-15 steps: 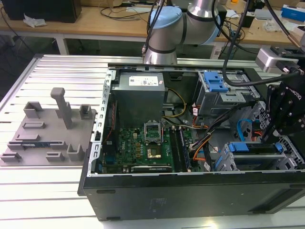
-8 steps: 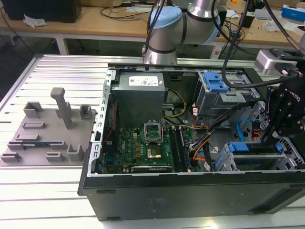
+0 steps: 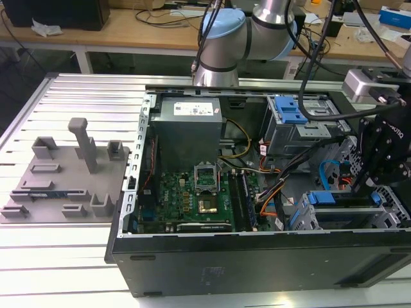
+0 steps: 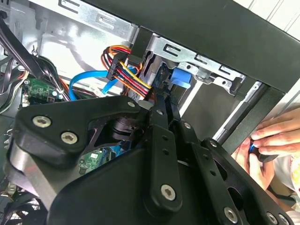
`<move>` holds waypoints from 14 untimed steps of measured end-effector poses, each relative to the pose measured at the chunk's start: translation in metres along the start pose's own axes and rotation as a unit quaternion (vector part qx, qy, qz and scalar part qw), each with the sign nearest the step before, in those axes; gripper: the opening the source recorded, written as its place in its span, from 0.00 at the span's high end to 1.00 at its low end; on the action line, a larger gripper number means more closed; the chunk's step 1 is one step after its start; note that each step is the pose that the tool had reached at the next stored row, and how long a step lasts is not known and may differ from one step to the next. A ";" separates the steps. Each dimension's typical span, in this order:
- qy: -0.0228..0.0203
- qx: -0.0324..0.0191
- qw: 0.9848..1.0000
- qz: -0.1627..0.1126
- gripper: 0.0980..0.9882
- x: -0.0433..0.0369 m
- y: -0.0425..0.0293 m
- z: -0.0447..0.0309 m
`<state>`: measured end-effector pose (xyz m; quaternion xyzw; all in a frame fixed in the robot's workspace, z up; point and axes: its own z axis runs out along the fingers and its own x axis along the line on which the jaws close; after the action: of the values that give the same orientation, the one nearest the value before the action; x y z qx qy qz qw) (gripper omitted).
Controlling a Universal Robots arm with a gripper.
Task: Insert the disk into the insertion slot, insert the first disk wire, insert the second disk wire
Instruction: 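Insert the first disk wire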
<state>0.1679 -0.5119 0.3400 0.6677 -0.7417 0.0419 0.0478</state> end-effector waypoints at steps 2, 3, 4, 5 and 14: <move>0.000 0.000 1.000 0.000 0.93 0.0000 0.0000 0.0007; 0.000 0.000 1.000 0.000 0.93 0.0000 0.0000 0.0014; 0.000 0.000 1.000 0.000 0.93 0.0000 0.0000 0.0015; 0.000 0.000 1.000 0.000 0.93 0.0000 -0.0001 0.0016; 0.000 0.000 1.000 0.000 0.85 0.0023 -0.0003 0.0049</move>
<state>0.1678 -0.5149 0.3355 0.6677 -0.7417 0.0418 0.0477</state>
